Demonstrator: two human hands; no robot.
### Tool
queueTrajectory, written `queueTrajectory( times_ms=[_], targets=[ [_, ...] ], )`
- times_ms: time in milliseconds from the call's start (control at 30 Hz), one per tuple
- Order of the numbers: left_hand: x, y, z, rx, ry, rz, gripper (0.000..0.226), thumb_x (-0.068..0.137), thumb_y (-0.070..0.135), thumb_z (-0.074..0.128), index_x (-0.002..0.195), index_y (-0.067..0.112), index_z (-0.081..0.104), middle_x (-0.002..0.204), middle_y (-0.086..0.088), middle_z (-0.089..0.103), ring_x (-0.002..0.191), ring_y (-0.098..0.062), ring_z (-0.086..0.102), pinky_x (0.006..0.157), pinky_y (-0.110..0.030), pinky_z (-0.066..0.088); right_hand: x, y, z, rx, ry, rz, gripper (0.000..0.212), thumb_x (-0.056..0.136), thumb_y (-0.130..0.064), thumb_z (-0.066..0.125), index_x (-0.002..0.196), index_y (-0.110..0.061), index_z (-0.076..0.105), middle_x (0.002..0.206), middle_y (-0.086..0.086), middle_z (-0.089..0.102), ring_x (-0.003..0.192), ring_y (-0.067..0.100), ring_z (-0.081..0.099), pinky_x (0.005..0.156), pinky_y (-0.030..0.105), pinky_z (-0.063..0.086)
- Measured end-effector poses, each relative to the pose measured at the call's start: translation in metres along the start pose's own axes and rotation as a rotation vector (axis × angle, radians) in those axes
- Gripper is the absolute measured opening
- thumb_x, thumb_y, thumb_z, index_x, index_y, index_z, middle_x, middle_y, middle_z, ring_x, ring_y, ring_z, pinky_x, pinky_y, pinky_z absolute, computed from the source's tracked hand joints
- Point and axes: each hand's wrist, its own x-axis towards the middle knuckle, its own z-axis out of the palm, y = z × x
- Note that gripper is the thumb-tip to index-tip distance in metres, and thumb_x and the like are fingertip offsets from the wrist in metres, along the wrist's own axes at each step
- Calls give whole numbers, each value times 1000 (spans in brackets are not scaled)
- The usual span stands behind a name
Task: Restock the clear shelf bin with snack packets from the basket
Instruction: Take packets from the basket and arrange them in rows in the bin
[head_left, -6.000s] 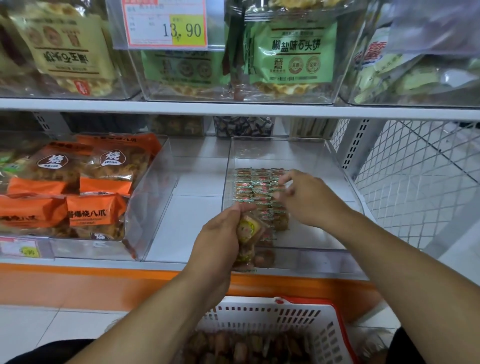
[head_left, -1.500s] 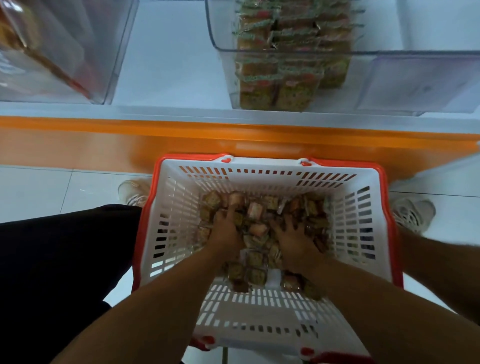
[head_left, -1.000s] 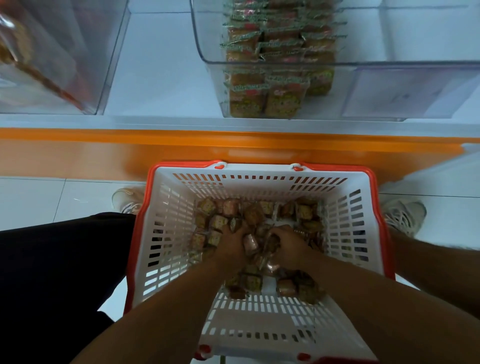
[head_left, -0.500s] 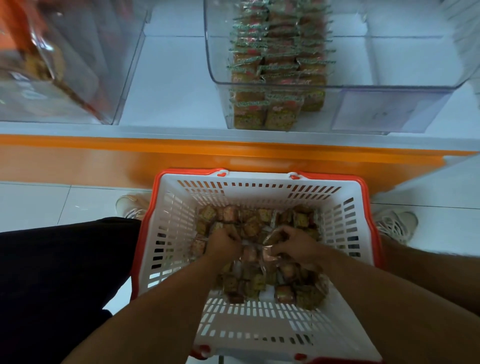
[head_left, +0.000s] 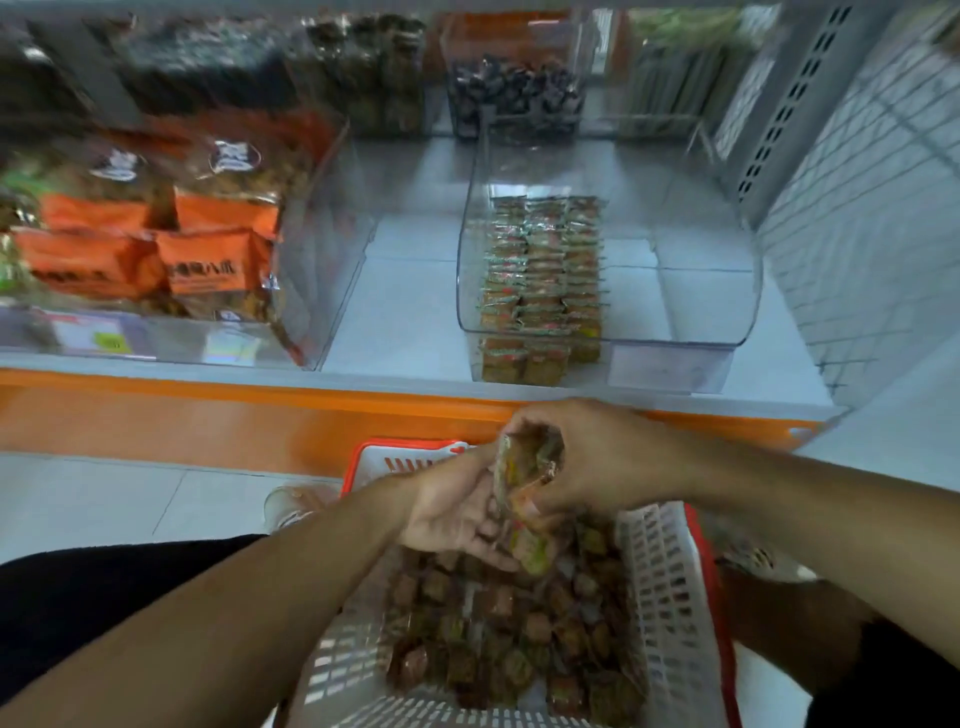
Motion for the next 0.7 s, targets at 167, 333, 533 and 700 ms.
queueTrajectory(
  times_ms=[167, 333, 533, 700],
  targets=[
    [-54, 44, 31, 94, 230, 247, 69, 93, 65, 53, 125, 6, 68, 128, -34, 61, 104, -45, 64, 77, -56, 63, -31, -45, -62, 284, 65, -106, 44, 71, -29, 91, 109, -33, 70, 104, -15, 75, 96, 1, 71, 84, 24, 59],
    [-84, 56, 48, 8, 425, 680, 79, 57, 85, 74, 97, 17, 82, 97, -11, 77, 90, -27, 75, 78, -45, 61, -29, -61, -76, 802, 286, -96, 30, 68, -18, 87, 89, -37, 79, 95, -6, 78, 83, 14, 77, 58, 20, 57],
    [-75, 70, 59, 337, 674, 1091, 72, 49, 66, 92, 114, 44, 72, 125, 5, 66, 104, -12, 73, 81, -25, 60, -16, -65, -65, 1328, 211, 28, 27, 76, -14, 75, 101, -7, 78, 105, 17, 76, 81, 21, 75, 57, 23, 59],
    [-66, 72, 54, 395, 665, 1146, 42, 64, 42, 88, 104, 44, 73, 120, 1, 66, 106, -12, 70, 83, -26, 59, -10, -63, -60, 1257, 217, 38, 33, 78, -18, 74, 110, -9, 76, 111, 21, 74, 88, 27, 72, 63, 28, 61]
  ],
)
